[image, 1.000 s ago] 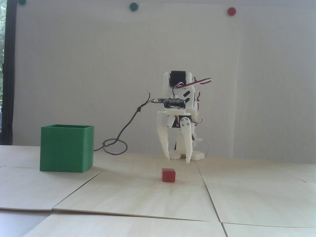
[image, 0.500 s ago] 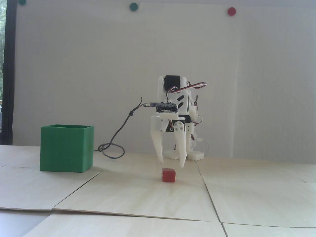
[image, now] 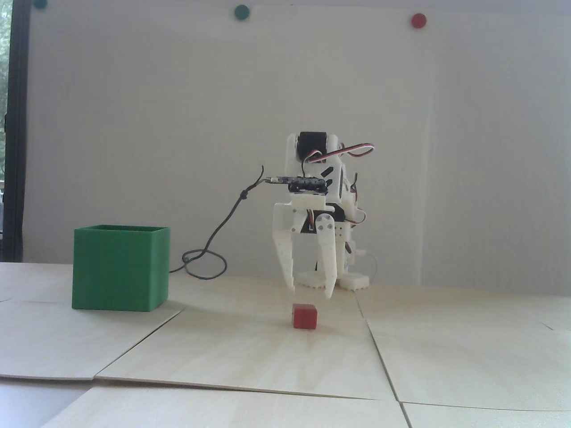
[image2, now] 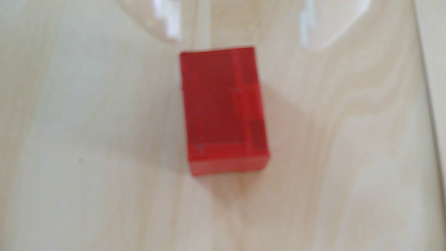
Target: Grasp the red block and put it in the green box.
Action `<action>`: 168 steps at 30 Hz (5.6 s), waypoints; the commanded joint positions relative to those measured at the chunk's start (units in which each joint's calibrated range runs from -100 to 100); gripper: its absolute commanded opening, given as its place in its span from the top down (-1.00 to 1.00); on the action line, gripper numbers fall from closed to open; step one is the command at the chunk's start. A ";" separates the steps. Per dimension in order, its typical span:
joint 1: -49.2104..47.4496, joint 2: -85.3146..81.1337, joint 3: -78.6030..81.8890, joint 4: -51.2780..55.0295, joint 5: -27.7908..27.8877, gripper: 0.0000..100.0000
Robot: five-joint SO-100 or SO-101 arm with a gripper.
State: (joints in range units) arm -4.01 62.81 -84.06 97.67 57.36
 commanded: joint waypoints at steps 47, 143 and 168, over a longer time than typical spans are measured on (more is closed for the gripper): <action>-1.09 1.35 -13.01 1.40 0.21 0.65; 17.80 -26.92 -7.06 -13.35 0.32 0.96; 33.32 -24.08 6.34 -29.29 0.16 0.95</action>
State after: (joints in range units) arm 27.24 37.07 -70.90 75.46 57.56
